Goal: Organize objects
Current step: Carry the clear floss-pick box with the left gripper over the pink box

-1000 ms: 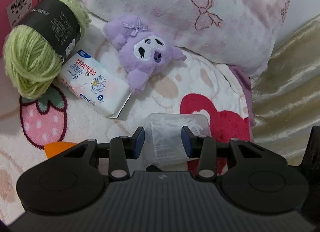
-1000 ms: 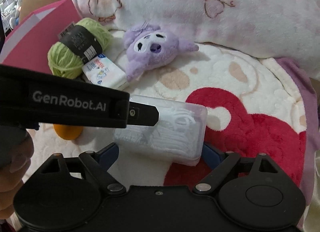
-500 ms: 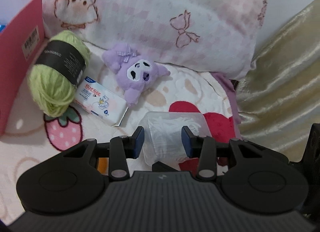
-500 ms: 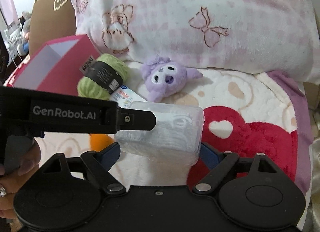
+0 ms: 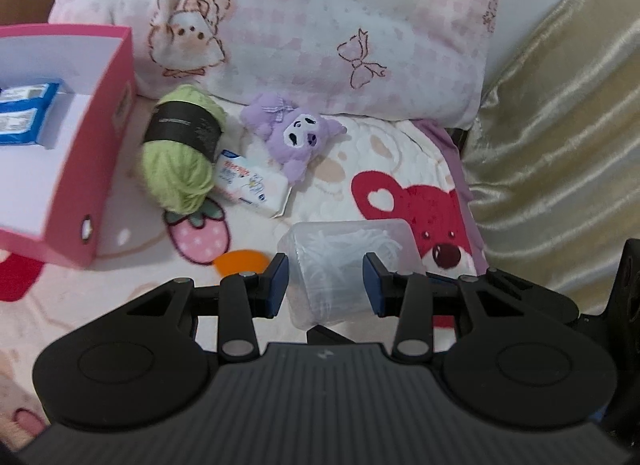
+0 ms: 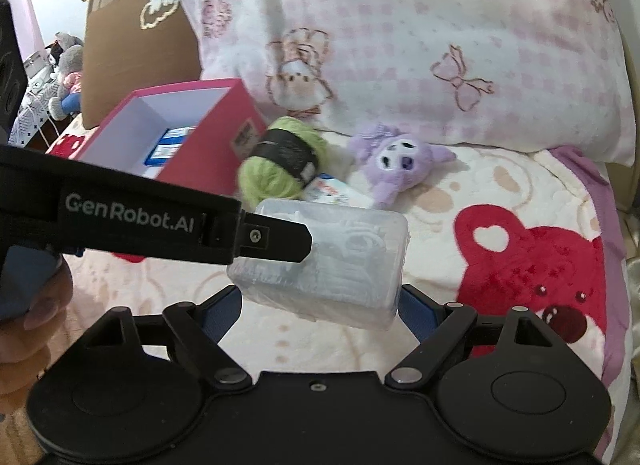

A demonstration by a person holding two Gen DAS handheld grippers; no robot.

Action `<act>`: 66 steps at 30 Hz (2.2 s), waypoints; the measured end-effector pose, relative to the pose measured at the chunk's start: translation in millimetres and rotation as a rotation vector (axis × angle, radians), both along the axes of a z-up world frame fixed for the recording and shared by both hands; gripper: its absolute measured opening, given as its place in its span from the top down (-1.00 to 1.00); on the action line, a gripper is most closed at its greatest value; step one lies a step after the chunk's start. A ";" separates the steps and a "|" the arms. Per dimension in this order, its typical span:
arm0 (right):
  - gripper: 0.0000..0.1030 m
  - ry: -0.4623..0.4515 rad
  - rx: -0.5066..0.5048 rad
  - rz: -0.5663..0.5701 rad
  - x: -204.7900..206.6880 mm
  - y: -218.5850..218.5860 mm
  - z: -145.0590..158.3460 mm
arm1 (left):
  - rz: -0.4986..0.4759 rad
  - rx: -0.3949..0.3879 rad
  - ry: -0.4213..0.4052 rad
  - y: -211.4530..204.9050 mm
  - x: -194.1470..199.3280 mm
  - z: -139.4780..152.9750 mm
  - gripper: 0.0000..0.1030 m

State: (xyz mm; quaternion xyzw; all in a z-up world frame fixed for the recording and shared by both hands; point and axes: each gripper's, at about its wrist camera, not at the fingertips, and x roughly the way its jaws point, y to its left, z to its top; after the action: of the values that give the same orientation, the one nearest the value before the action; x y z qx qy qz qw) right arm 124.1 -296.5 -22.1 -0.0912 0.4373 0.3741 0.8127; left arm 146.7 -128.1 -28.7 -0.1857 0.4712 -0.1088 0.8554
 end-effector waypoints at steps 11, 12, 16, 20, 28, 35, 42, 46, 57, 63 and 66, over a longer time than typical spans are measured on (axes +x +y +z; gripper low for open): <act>-0.68 -0.015 0.020 0.040 -52.8 15.5 35.5 | -0.037 0.043 -0.067 31.0 -59.3 41.8 0.26; -0.68 -0.016 0.017 0.046 -57.1 18.3 38.5 | -0.040 0.050 -0.070 32.9 -63.5 44.8 0.26; -0.68 0.007 0.019 0.060 -70.3 29.4 47.0 | -0.048 0.097 -0.075 41.3 -79.3 56.4 0.26; -0.68 0.006 0.019 0.081 -84.5 42.1 54.6 | -0.054 0.129 -0.084 54.1 -94.4 66.6 0.26; -0.68 -0.015 0.031 0.141 -103.9 74.8 72.2 | -0.017 0.142 -0.114 91.6 -116.9 80.3 0.25; -0.68 -0.027 0.048 0.211 -113.6 116.2 84.4 | 0.044 0.142 -0.124 135.3 -127.0 90.9 0.25; -0.68 -0.060 0.078 0.252 -108.4 159.9 96.5 | 0.100 0.115 -0.122 181.0 -120.0 91.1 0.27; -0.65 -0.064 0.088 0.264 -96.1 181.8 95.2 | 0.171 0.073 -0.154 207.5 -108.0 79.6 0.26; -0.46 -0.019 0.081 0.233 -50.8 242.2 67.4 | 0.322 -0.007 -0.147 260.3 -53.5 44.0 0.23; -0.36 0.019 0.058 0.196 -20.1 276.3 43.6 | 0.376 -0.015 -0.090 285.6 -15.6 13.9 0.21; -0.33 0.051 0.062 0.172 -11.7 285.2 32.8 | 0.373 -0.011 -0.057 297.5 1.3 2.3 0.21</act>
State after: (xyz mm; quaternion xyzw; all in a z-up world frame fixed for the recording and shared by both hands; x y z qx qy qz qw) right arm 112.4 -11.4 10.6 -0.0936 0.4367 0.4582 0.7685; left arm 148.0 169.4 -26.4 -0.2712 0.4036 0.0437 0.8728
